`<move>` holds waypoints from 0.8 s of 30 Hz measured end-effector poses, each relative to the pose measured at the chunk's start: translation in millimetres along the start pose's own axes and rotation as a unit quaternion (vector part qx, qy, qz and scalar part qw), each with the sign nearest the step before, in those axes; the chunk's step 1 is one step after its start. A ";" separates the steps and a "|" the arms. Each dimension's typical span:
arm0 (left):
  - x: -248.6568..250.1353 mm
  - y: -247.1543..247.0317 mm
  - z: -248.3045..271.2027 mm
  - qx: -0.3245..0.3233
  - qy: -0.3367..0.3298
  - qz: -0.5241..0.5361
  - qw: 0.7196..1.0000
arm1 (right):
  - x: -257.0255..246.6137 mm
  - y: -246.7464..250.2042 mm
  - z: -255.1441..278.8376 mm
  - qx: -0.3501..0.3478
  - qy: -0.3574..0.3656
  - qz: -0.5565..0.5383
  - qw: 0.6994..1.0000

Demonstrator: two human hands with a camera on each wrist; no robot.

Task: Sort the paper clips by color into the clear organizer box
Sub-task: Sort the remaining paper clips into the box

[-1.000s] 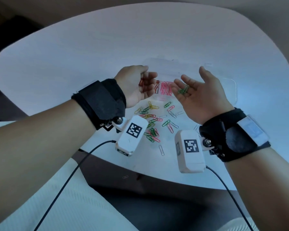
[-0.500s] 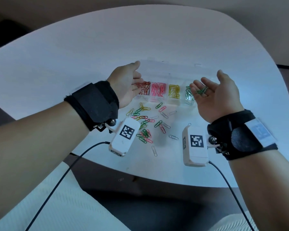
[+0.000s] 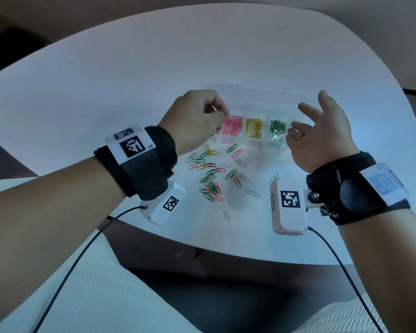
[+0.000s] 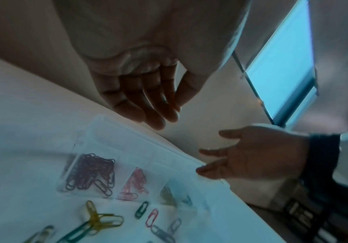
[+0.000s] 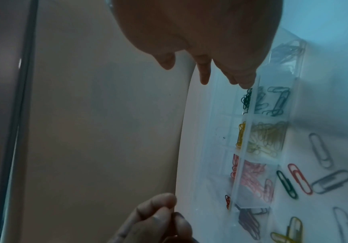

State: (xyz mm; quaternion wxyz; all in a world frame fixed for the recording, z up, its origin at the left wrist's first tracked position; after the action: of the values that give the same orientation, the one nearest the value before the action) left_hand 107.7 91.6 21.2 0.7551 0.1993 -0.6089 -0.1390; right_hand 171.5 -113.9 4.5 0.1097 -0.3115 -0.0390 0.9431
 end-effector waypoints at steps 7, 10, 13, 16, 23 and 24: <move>-8.5 -28.5 26.5 -0.148 -0.064 -0.220 0.962 | 22.3 14.2 20.1 0.010 0.100 0.105 0.989; -19.3 -38.6 35.0 -0.214 -0.083 -0.254 0.940 | 47.6 15.6 23.0 0.010 0.153 0.301 0.941; -33.3 -44.6 39.3 -0.250 -0.082 -0.308 0.914 | 79.9 13.2 21.4 -0.015 0.175 0.491 0.853; -46.7 -46.5 39.4 -0.262 -0.081 -0.349 0.896 | 111.9 9.3 18.5 -0.024 0.169 0.620 0.766; -58.7 -52.9 32.4 -0.271 -0.117 -0.358 0.886 | 142.6 -5.5 19.4 -0.007 0.194 0.687 0.700; -59.6 -55.0 32.2 -0.273 -0.123 -0.364 0.882 | 142.9 -7.8 20.0 -0.005 0.196 0.697 0.689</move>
State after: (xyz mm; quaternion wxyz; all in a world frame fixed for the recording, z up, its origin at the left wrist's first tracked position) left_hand 65.0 65.8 -50.4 0.5951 0.1736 -0.5193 -0.5882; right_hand 49.3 -73.4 -61.1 -0.5759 -0.4272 0.2076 0.6653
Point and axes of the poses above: each hand's wrist, its own z-axis away from the middle knuckle, its own y-axis out of the back of the hand, x = y × z, the point moved 3 cm from there along -z, towards the middle knuckle, and after that the axes turned 7 degrees about -y, right-handed, at the moved point
